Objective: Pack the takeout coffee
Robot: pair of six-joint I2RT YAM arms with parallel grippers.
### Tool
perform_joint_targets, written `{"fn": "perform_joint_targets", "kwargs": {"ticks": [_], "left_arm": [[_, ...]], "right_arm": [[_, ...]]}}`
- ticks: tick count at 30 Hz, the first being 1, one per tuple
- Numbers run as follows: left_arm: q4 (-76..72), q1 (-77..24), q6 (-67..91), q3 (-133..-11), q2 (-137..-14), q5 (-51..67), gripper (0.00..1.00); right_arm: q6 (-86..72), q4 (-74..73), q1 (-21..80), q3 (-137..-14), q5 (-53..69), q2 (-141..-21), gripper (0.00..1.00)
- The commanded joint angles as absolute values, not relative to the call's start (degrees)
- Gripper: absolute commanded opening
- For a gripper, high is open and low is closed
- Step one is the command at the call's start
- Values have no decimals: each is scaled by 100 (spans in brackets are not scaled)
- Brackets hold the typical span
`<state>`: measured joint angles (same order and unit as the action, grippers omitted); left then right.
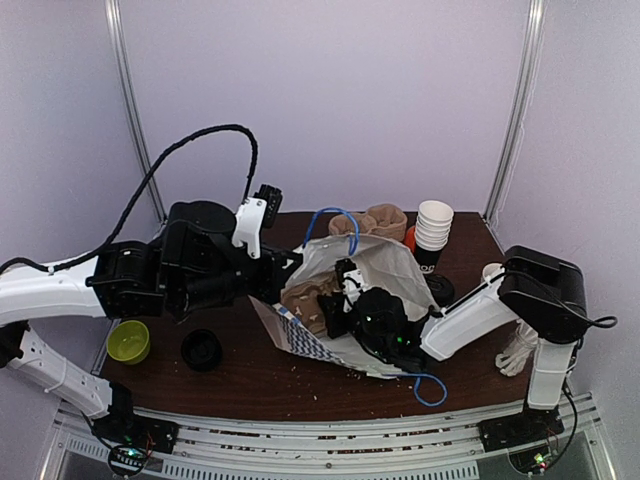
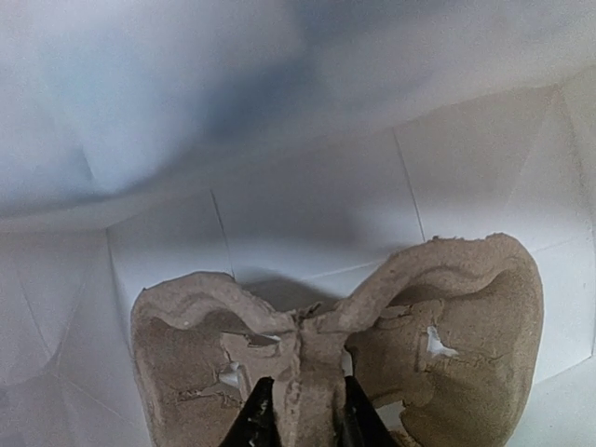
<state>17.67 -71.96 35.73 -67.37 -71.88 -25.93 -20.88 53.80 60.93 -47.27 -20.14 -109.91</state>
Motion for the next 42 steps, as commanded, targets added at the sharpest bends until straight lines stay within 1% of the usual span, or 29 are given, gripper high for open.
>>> {"fn": "perform_joint_targets", "kwargs": {"ticks": [1, 5, 9, 19, 22, 31, 36, 39, 40, 42], "left_arm": [[1387, -7198, 3681, -6732, -7079, -2645, 0], [1348, -7198, 3696, -6740, -7118, -2527, 0], [1283, -7198, 3746, -6739, -7131, -2441, 0], [1057, -7198, 3929, -6629, -7141, -2138, 0], [965, -7198, 3996, -6572, -7146, -2027, 0], [750, -7198, 4196, -6436, -7160, -1792, 0], [738, -7198, 4208, -6401, -7133, -1801, 0], [754, -7198, 4212, -6366, -7115, -1840, 0], [768, -7198, 4214, -6357, -7108, -1874, 0], [788, -7198, 4210, -6326, -7100, -1932, 0]], "right_arm": [[-1996, 6294, 6052, -4485, -2020, -10704, 12], [-1963, 6207, 6053, -4633, -2048, -10762, 13], [-1924, 5700, 6045, -5047, -2070, -11031, 13], [-1969, 6441, 6038, -5015, -2359, -11502, 13], [-1886, 6959, 6040, -4995, -2532, -11659, 14], [-1999, 6824, 6012, -5376, -2736, -12040, 19], [-2131, 6819, 5994, -5375, -2629, -12147, 26], [-2159, 6809, 5994, -5341, -2477, -12118, 37], [-2155, 6788, 5995, -5329, -2413, -12098, 44], [-2146, 6739, 5995, -5277, -2252, -12022, 53]]}}
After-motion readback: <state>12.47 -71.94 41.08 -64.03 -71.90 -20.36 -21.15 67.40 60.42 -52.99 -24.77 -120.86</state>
